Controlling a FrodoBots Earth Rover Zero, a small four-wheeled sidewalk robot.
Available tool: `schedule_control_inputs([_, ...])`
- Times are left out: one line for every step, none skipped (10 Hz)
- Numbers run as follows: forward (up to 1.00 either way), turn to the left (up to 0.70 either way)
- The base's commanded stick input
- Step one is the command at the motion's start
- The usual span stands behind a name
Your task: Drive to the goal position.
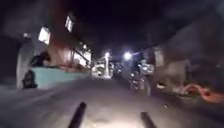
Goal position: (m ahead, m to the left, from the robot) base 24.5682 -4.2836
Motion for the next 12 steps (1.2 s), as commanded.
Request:
schedule_control_inputs([1.00, 0.02])
schedule_control_inputs([1.00, 0.02])
schedule_control_inputs([1.00, 0.02])
schedule_control_inputs([1.00, 0.02])
schedule_control_inputs([1.00, 0.02])
schedule_control_inputs([1.00, 0.02])
schedule_control_inputs([1.00, 0.02])
schedule_control_inputs([1.00, 0.02])
schedule_control_inputs([1.00, 0.02])
schedule_control_inputs([1.00, 0.02])
schedule_control_inputs([1.00, 0.02])
schedule_control_inputs([1.00, 0.20])
